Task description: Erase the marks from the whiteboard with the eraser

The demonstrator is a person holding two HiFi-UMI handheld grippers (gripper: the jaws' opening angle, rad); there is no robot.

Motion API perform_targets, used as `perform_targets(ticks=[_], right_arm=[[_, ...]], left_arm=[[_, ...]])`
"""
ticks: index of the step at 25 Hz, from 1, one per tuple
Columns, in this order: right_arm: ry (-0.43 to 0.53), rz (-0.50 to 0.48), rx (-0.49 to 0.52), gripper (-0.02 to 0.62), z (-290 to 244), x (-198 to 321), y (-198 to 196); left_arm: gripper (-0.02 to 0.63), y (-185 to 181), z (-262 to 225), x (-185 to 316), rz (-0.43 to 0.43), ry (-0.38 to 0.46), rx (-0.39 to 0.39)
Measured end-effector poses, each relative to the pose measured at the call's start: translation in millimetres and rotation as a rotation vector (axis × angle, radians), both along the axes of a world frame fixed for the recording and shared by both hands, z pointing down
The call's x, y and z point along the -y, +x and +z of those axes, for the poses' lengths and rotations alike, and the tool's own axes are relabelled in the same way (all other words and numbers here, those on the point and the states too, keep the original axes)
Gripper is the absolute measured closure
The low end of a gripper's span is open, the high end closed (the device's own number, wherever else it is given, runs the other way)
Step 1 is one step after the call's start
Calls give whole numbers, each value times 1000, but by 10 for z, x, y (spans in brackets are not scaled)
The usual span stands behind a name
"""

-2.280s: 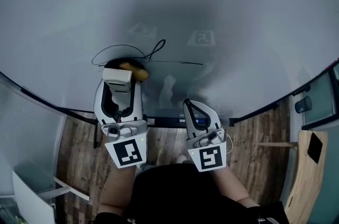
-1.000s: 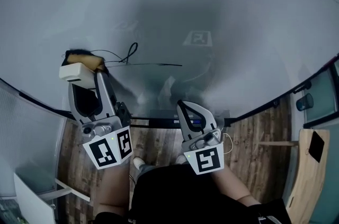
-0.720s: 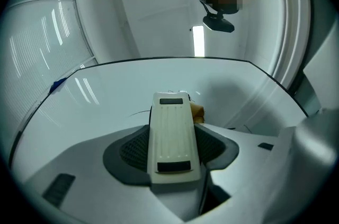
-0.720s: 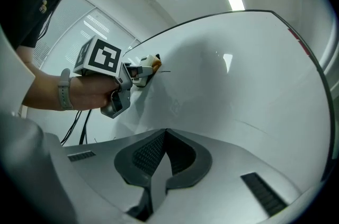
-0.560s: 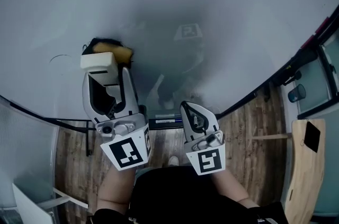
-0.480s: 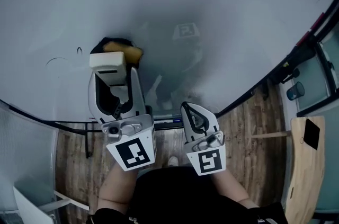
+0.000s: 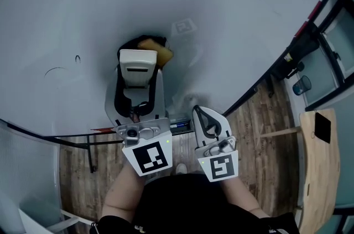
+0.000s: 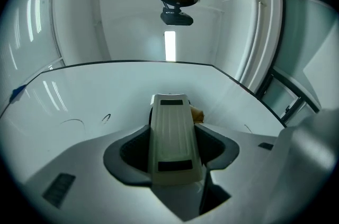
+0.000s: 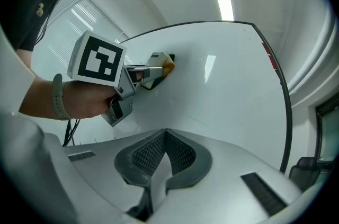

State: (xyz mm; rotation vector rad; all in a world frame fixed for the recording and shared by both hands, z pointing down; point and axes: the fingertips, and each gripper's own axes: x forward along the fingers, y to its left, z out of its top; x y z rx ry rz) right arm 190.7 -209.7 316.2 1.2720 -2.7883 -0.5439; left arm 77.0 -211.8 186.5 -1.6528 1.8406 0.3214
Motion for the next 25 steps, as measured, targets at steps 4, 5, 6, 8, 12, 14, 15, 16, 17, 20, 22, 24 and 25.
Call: perform_targets(ticks=[4,5,6,8,12,14,15,16,17,20,22,24,25], right_arm=[[17,-16,15,570,-102,-136,-401],[21,-24,17,571,-138,-194,-550],[23,-33,16,570,-165,-247,-684],[23,-51,16,569,-185,-293,-814],[29,-108,50,569,-232,-223,-699],[35,-147,65,571,-291,-201,-590],[36,-167,70,569,-322,-204,-564],[36,-186,73,571,-347,-225,-592],[33,-205,73,569,-364,-276,-691],[28,-263,62,570,-416,-569,-1218],[31,-301,54,571,-440,-740,-1496],[29,-334,53,570,-413,-834,-1760],[26,-347,51,571,-382,-863,-1885]], left_arm=[[345,-458,-189,-162,-15,9,8],[344,-656,-256,-236,-24,21,-3],[344,-835,-313,-306,-33,34,-12],[344,-1029,-366,-383,-48,54,-22],[342,-1017,-353,-362,-74,75,-39],[342,-988,-363,-382,-111,95,-24],[342,-1002,-368,-401,-128,100,-29],[342,-1071,-365,-435,-142,101,-43],[342,-1210,-354,-495,-155,101,-61],[341,-1826,-295,-811,-197,95,-108],[341,-2154,-226,-992,-226,82,-142],[341,-2484,-83,-1087,-253,64,-186],[341,-2640,0,-1114,-262,54,-207]])
